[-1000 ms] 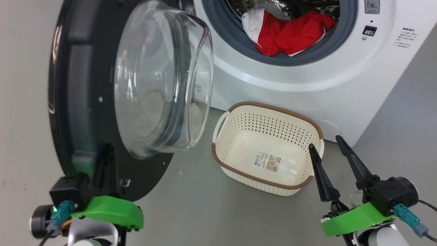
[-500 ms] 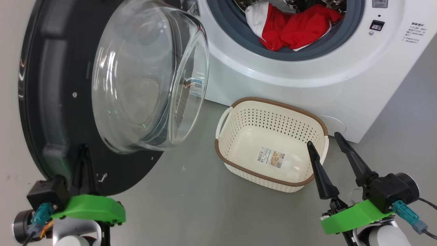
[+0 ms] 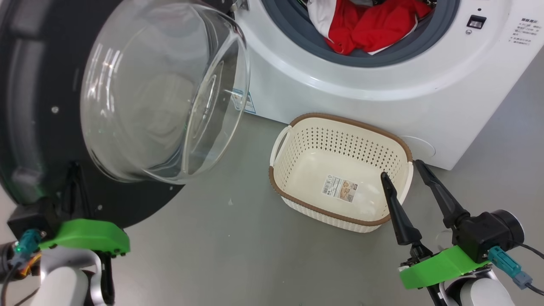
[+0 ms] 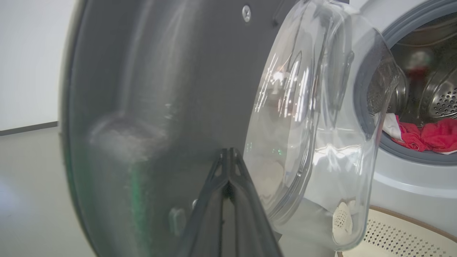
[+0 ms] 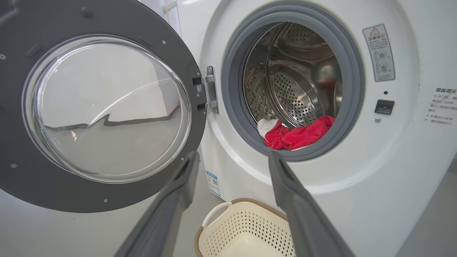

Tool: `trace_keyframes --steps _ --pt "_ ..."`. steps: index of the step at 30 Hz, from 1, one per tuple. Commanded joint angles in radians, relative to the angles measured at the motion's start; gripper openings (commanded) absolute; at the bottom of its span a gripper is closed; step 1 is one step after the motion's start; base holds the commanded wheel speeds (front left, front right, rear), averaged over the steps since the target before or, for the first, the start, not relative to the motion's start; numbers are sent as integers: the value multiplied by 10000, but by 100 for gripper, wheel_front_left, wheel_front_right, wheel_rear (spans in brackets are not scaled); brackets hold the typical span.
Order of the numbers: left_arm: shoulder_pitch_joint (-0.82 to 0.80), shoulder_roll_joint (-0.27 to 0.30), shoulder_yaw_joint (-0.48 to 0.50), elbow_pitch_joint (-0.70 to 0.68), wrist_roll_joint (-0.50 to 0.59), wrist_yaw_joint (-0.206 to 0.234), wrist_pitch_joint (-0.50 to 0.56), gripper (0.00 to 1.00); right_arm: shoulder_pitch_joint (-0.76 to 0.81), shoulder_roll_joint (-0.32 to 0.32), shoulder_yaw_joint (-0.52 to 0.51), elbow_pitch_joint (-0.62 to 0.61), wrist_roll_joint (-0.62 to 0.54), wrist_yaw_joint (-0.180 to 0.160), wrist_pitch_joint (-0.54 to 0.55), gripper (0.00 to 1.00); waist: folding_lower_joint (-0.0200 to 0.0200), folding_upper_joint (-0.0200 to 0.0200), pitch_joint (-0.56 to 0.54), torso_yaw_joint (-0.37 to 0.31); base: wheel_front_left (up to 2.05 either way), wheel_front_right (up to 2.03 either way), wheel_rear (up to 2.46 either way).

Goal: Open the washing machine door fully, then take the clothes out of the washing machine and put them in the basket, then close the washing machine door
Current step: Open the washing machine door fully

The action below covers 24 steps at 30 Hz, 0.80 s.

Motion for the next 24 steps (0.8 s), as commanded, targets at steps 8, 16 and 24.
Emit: trace_keyframes --steps 8,16,24 --pt "-1093 554 733 948 -76 -163 -388 0 -393 22 288 -467 -255 62 186 100 0 0 210 -33 0 0 0" --pt "-1450 432 970 1698 39 -286 -516 0 -390 22 390 -508 -317 62 280 100 0 0 223 -56 0 0 0" --pt "-1726 307 1348 2041 277 -459 -529 0 -362 22 496 -555 -366 62 349 100 0 0 234 -37 0 0 0"
